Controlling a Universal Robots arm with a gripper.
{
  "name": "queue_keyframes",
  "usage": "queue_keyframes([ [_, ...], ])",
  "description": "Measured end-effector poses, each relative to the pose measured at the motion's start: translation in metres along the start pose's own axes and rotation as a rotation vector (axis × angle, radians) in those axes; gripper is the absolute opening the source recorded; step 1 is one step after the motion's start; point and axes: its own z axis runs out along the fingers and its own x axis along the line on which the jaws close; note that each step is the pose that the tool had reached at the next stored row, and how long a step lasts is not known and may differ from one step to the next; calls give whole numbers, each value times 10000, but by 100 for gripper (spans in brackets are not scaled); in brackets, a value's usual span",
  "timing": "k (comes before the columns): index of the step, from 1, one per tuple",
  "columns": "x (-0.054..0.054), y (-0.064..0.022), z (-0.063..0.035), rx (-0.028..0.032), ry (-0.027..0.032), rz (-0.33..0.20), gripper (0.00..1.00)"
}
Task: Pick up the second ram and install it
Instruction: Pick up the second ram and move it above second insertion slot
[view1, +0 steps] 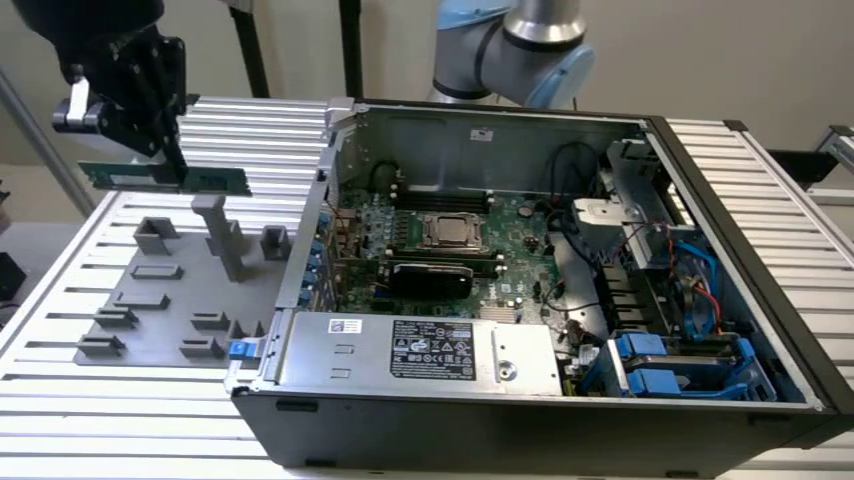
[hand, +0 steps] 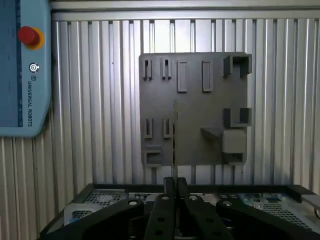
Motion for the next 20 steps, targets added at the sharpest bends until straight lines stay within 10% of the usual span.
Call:
queue_keyframes([
  [9, -20, -396, -237, -1, -80, 0, 0],
  [20, -43, -893, -246, -13, -562, -1, 0],
])
